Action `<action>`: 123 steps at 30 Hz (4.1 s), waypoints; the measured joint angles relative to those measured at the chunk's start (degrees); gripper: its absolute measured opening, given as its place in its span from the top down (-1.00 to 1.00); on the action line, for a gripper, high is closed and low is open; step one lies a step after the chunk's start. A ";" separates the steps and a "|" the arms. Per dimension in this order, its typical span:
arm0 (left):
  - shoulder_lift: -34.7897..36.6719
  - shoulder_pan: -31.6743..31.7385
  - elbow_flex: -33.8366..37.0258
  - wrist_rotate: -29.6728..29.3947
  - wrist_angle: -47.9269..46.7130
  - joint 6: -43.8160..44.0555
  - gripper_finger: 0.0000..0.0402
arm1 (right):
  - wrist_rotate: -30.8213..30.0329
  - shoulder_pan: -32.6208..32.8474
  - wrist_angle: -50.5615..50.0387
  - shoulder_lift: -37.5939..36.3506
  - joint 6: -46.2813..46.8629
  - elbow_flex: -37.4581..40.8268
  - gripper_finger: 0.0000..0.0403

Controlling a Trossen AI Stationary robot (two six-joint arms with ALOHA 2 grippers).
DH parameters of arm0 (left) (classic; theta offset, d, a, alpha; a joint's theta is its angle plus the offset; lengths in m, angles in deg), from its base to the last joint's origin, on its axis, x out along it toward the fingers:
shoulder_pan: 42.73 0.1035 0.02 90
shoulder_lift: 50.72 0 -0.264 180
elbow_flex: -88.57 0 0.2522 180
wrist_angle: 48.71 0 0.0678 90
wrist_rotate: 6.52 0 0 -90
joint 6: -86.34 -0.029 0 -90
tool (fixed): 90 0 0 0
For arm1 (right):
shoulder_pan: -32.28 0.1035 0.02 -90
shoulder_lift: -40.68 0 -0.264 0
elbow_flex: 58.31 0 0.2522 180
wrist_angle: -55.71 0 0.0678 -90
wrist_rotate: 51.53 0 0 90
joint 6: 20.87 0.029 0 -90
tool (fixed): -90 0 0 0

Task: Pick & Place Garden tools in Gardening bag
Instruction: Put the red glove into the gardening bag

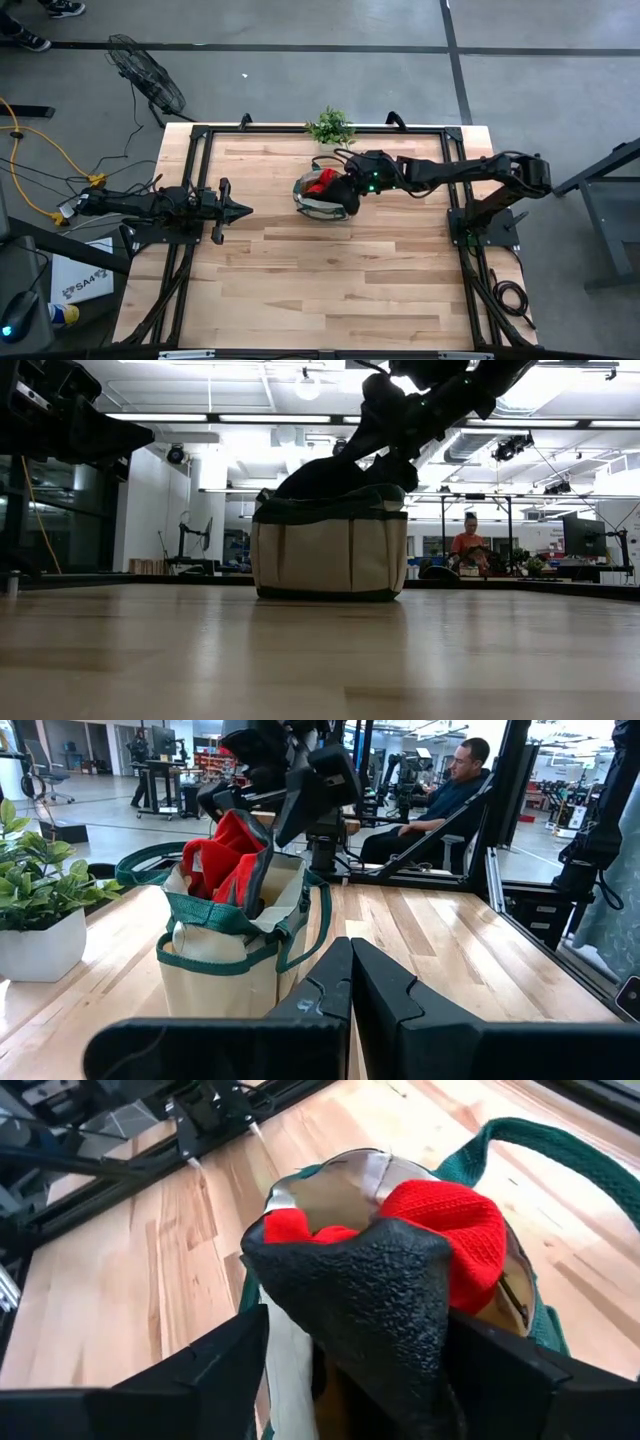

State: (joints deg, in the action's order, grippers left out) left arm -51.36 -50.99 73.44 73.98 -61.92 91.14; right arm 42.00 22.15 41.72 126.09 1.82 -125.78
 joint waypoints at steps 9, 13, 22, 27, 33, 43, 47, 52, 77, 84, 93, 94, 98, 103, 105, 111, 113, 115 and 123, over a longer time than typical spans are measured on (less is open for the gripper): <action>0.00 0.01 0.00 0.00 0.00 0.00 1.00 | -0.39 -0.15 -1.91 -1.97 -1.68 0.00 -0.43; 0.00 -0.01 0.00 0.00 0.00 0.00 1.00 | -0.40 -0.15 -4.33 -3.99 -1.49 -0.02 -0.44; 0.00 0.00 -0.02 -0.02 0.00 0.00 1.00 | -0.89 -0.59 -5.62 -9.99 6.31 -0.02 -0.41; 0.00 0.00 0.00 -0.02 0.00 0.00 1.00 | -1.75 -0.63 -5.18 -10.61 12.46 -0.02 -0.17; 0.00 0.01 -0.02 -0.02 0.00 0.00 1.00 | 0.22 -1.55 -4.52 -10.51 16.03 -0.02 0.42; 0.00 0.00 0.00 -0.02 0.00 0.00 1.00 | 2.67 -1.86 -5.16 -10.14 11.03 -2.58 0.98; 0.00 0.01 -0.01 0.00 -0.01 0.00 1.00 | 1.71 -1.45 -11.38 -8.92 8.66 -7.20 0.98; 0.00 -0.01 -0.02 0.00 0.00 0.00 1.00 | 1.18 -1.33 -21.94 -5.13 5.87 -14.56 0.98; 0.00 0.00 -0.01 0.00 -0.01 0.00 1.00 | 1.00 -0.59 -25.46 14.38 6.18 -19.15 0.98; 0.00 0.01 0.00 0.00 -0.02 0.00 1.00 | -1.89 -0.64 -24.59 18.03 10.86 -19.15 0.98; 0.00 0.01 -0.02 0.00 0.00 0.00 1.00 | -3.59 -0.74 -23.54 19.48 16.43 -19.15 0.98; 0.00 -0.01 -0.02 0.00 -0.02 0.00 1.00 | -3.70 -0.76 -23.52 19.16 16.54 -19.13 0.98; 0.00 0.00 -0.02 0.00 0.00 0.00 1.00 | -5.35 -0.79 -23.54 16.95 16.78 -19.10 0.98; 0.00 0.01 -0.01 0.00 0.00 0.00 1.00 | -9.13 -0.79 -23.39 13.30 16.79 -19.10 0.98; 0.00 0.01 0.00 0.00 -0.01 0.00 1.00 | -10.17 -0.81 -23.43 12.10 16.70 -19.10 0.98; 0.00 -0.01 0.00 0.00 0.00 0.00 1.00 | -11.34 -0.73 -22.76 10.43 15.20 -19.10 0.98; 0.00 -0.01 -0.01 0.00 0.00 0.00 1.00 | -10.20 -0.46 -21.43 9.87 14.65 -19.10 0.98; 0.00 0.00 -0.01 0.00 -0.02 0.00 1.00 | -7.01 -0.27 -19.30 9.34 13.25 -19.10 0.98; 0.00 -0.01 0.00 0.00 0.00 0.00 1.00 | 2.88 2.15 -16.90 9.12 6.09 -19.10 0.98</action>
State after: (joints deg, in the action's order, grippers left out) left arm -51.36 -51.00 73.44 73.98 -61.92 91.14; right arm 44.88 24.30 24.82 135.21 7.91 -144.89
